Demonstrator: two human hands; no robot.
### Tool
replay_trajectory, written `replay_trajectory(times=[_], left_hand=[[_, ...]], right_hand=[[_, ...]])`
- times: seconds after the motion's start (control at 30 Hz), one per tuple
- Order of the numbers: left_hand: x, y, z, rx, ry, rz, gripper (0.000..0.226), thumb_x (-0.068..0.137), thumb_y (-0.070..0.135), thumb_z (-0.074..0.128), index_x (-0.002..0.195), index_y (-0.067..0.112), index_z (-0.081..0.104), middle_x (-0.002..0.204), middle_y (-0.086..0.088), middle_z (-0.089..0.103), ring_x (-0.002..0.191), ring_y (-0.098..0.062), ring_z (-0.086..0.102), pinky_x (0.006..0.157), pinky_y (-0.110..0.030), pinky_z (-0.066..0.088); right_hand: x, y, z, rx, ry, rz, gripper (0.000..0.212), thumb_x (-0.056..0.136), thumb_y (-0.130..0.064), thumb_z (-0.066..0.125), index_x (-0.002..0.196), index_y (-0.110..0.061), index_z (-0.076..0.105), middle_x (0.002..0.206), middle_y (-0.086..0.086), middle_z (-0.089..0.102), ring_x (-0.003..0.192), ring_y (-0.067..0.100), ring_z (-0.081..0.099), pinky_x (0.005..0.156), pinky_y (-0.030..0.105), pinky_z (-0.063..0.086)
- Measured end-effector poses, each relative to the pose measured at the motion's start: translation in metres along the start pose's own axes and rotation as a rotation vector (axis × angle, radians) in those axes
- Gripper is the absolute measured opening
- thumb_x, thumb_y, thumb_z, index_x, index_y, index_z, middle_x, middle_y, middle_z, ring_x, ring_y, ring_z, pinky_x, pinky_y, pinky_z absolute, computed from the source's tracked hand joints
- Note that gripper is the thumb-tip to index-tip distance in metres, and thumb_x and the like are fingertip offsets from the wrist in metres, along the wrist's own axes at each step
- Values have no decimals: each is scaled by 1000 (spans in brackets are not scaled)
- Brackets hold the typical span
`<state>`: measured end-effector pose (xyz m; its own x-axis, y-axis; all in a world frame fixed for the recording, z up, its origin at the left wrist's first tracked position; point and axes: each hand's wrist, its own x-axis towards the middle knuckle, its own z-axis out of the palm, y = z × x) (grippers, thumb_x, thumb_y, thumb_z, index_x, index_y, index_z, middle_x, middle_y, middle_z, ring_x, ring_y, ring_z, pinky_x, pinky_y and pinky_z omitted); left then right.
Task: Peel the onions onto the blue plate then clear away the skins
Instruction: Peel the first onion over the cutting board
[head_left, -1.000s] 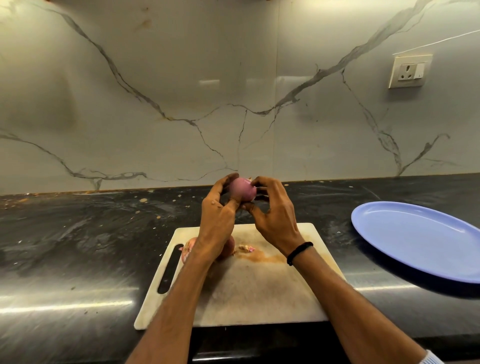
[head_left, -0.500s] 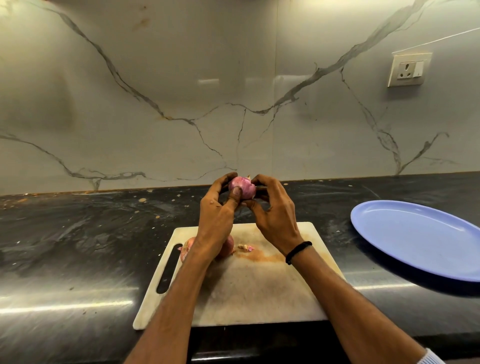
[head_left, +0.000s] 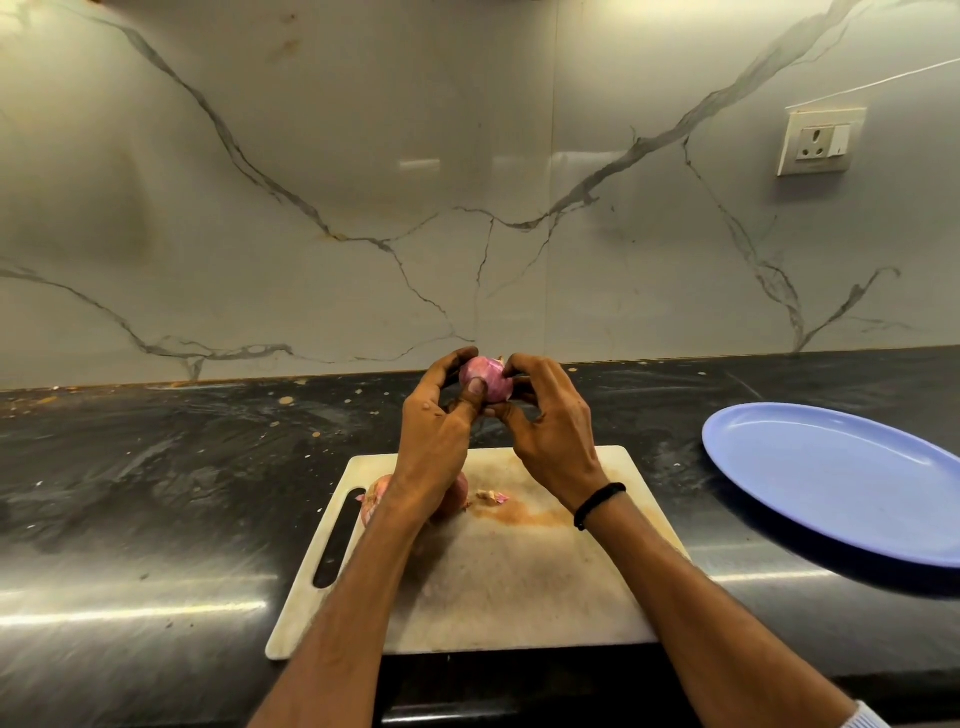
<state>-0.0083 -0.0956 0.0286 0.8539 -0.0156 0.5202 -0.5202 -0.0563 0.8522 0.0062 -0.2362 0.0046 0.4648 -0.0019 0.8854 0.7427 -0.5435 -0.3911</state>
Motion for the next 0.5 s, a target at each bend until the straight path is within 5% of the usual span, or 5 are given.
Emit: replay_trajectory(times=[0.5], left_hand=[[0, 0, 0, 24, -13, -7, 40, 97, 11, 58, 137, 17, 54, 135, -4, 56, 125, -21, 56, 100, -41, 53]], right_hand=[[2, -1, -2, 13, -18, 2, 47, 82, -4, 78, 114, -24, 50, 111, 1, 57, 97, 14, 61, 88, 15, 52]])
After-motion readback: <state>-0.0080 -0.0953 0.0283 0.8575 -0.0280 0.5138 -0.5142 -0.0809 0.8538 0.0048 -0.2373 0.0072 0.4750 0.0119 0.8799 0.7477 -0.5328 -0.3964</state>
